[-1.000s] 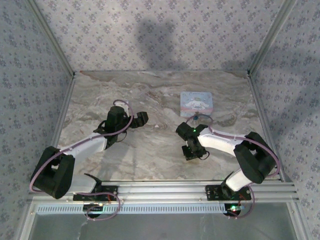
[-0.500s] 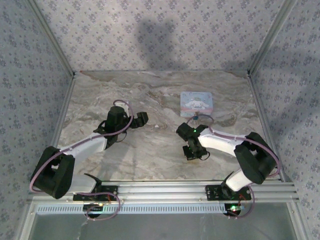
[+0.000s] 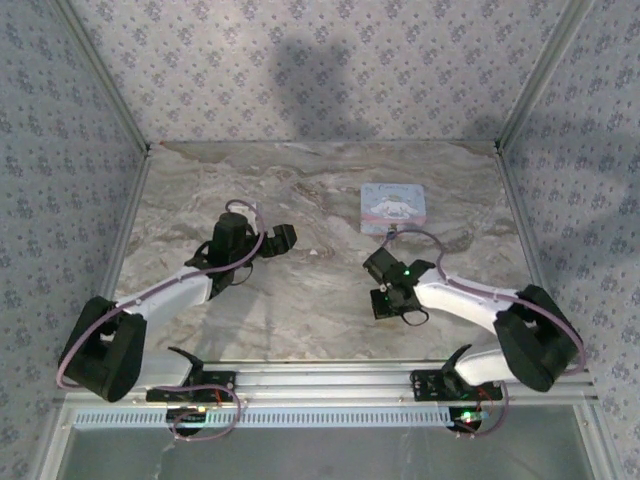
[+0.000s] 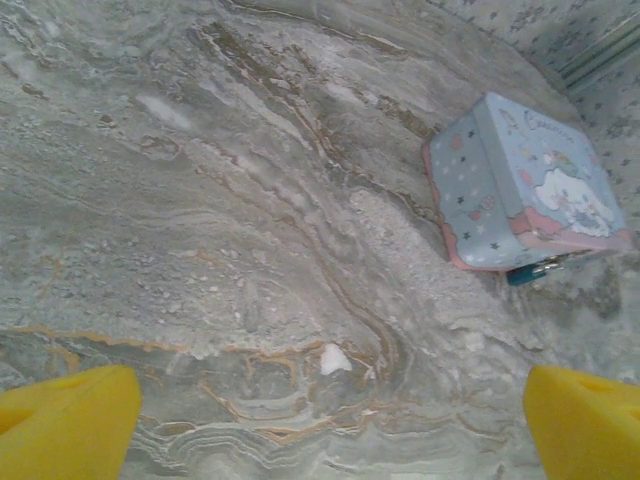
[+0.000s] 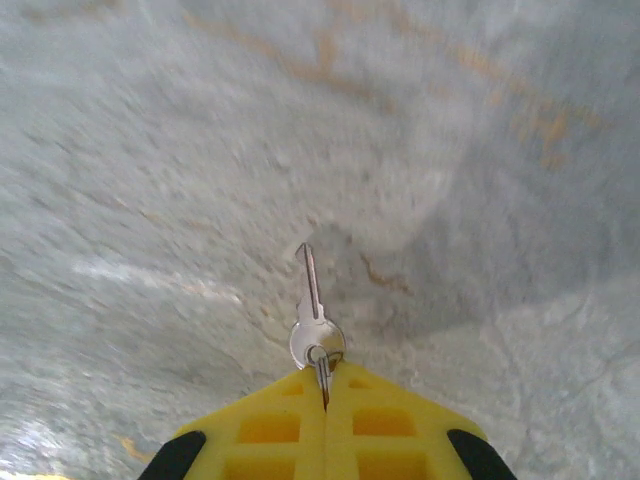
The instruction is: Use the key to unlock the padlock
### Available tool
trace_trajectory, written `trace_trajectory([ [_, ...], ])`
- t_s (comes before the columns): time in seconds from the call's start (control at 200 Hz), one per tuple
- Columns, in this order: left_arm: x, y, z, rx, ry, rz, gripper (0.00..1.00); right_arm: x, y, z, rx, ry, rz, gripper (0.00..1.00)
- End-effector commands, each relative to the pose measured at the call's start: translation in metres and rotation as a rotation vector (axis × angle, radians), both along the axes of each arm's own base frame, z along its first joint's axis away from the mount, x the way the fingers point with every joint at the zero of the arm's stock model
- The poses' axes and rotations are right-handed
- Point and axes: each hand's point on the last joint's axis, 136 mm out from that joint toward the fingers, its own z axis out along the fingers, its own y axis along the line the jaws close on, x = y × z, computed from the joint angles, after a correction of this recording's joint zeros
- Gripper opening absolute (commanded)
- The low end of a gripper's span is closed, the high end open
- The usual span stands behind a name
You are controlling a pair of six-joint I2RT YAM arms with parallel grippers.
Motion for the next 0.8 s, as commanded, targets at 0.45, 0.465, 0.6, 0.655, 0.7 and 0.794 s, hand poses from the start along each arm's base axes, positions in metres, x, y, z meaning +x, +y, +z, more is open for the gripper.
trace_trajectory([
  [0.45, -0.029, -0.077, 0.09, -0.341, -0.012, -0.309, 0.77, 0.092, 0.064, 0.162, 0.372, -0.804, 0.224, 0.0],
  [0.465, -0.029, -0.08, 0.092, -0.344, -0.016, -0.32, 0.76, 0.091, 0.066, 0.164, 0.378, -0.812, 0.231, 0.0],
  [0.6, -0.038, -0.108, 0.101, -0.358, -0.02, -0.403, 0.69, 0.092, 0.078, 0.183, 0.419, -0.879, 0.279, 0.0],
  [0.655, -0.04, -0.118, 0.102, -0.361, -0.018, -0.429, 0.66, 0.091, 0.083, 0.188, 0.437, -0.892, 0.299, 0.0],
  [0.7, -0.041, -0.125, 0.102, -0.365, -0.016, -0.444, 0.64, 0.089, 0.088, 0.191, 0.456, -0.9, 0.316, 0.0],
  [0.794, -0.041, -0.136, 0.102, -0.38, -0.008, -0.466, 0.59, 0.087, 0.094, 0.194, 0.475, -0.898, 0.333, 0.0],
])
